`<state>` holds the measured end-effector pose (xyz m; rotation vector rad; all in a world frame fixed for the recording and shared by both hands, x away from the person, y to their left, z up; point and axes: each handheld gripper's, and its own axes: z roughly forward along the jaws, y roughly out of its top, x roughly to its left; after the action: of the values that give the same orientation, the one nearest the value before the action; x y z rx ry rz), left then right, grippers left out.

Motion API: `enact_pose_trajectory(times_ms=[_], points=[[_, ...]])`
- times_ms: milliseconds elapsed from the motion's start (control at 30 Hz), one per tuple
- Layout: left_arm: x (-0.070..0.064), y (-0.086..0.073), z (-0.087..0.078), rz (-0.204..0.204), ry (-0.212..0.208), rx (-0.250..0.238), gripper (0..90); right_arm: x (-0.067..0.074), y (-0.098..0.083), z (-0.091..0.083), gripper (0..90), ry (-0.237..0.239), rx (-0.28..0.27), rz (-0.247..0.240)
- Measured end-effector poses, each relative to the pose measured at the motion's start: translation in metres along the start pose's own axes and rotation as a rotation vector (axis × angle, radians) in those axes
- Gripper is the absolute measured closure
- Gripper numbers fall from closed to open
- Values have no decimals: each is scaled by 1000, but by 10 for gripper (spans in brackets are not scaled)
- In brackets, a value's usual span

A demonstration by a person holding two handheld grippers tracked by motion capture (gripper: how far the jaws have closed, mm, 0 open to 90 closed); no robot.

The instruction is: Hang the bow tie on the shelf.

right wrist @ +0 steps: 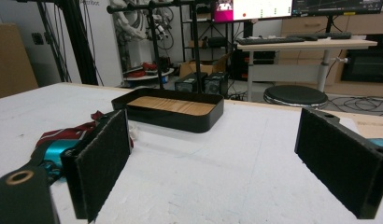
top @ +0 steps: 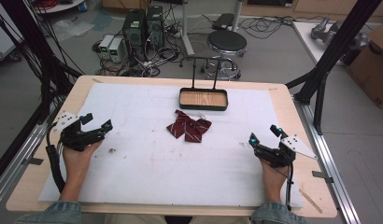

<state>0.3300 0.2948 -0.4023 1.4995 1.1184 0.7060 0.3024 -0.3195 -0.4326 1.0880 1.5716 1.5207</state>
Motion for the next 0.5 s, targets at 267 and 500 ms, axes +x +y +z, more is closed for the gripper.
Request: enact_pose_trajectory(times_ms=[267,500], points=[[-1,1,-1,21,4,-4,152,-1,0,1,96,10,1,14],[0,-1,-3,22,28,-9,154,2,0,2,96,20,-2,-2]])
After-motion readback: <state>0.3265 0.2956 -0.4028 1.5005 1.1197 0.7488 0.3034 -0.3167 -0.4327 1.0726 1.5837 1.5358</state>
